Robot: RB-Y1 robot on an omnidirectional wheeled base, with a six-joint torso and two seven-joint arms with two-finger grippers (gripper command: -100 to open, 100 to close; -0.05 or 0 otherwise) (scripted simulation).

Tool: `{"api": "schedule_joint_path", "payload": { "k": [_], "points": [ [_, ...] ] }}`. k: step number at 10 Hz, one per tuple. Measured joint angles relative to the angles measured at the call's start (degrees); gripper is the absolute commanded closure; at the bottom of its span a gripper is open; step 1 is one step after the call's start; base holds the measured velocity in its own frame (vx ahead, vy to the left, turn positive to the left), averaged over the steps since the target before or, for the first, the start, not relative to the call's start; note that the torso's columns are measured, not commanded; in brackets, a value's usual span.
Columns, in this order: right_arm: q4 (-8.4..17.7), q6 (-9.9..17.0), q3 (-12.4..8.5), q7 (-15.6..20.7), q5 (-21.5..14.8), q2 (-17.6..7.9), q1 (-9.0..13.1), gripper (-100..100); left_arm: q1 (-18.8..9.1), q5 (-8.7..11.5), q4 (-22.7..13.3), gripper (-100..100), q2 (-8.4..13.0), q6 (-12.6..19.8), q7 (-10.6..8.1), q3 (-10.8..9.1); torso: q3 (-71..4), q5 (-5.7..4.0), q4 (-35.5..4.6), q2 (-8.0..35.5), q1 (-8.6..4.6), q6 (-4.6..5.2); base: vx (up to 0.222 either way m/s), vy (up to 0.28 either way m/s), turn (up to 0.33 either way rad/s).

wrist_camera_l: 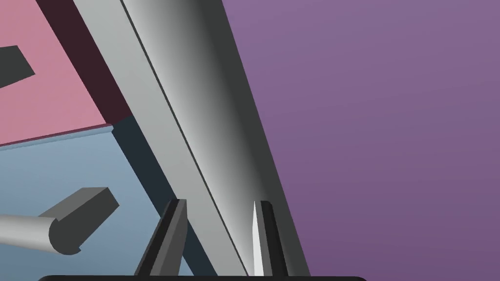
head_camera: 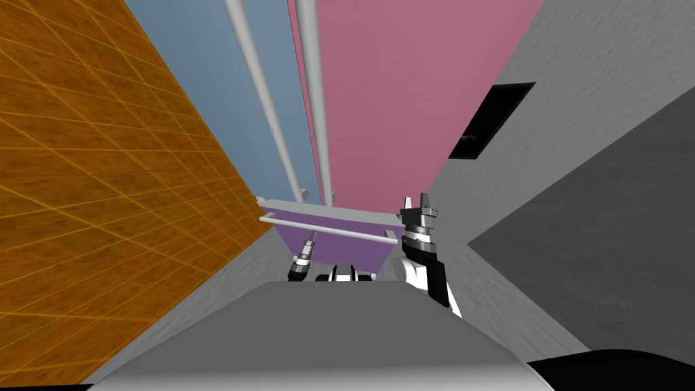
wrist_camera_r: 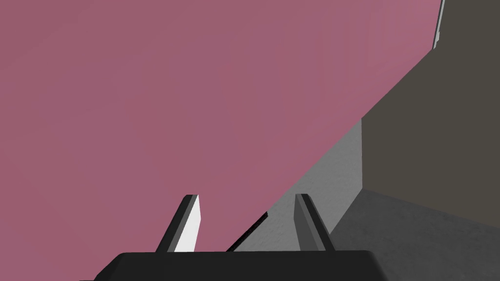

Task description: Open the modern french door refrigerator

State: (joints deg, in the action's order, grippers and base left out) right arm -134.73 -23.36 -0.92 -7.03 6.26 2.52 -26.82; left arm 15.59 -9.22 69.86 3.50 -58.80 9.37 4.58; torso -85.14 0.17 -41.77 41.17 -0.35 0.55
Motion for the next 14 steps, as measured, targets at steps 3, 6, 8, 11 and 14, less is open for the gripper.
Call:
{"api": "schedule_joint_path", "payload": {
  "k": [3,6,8,11,14],
  "points": [
    [0.0,0.0,0.0,0.0,0.0,0.0,0.0,0,-1.35,0.07,1.37,-100,0.04,2.53,-0.33,-0.17,0.57,-0.14,-0.51,1.08,0.38,-0.52,-0.003,-0.01,0.009],
    [0.03,0.0,0.03,0.0,-0.01,-0.01,-0.05,0,-1.99,0.14,0.99,100,-0.02,2.75,-0.34,-0.26,0.59,-0.12,-0.42,1.08,0.39,-0.56,0.002,0.003,-0.003],
    [0.03,0.0,0.03,0.0,-0.01,-0.01,-0.05,0,-1.31,0.16,0.76,100,-0.19,1.05,-0.25,-0.13,0.46,-0.12,-0.34,0.87,0.4,-0.53,-0.055,0.008,0.011],
    [0.04,0.01,0.03,0.0,0.0,-0.01,-0.02,0,-1.62,-0.03,2.39,100,0.27,3.18,-0.97,0.18,0.77,-0.11,-0.52,1.41,0.59,-0.72,-0.198,0.024,0.022],
    [0.03,0.0,0.03,0.0,-0.01,-0.01,-0.04,0,-1.09,-0.14,3.12,100,0.63,4.4,-1.41,0.34,0.41,-0.23,-0.47,0.91,0.28,-0.57,-0.125,0.01,0.023]
  ]
}}
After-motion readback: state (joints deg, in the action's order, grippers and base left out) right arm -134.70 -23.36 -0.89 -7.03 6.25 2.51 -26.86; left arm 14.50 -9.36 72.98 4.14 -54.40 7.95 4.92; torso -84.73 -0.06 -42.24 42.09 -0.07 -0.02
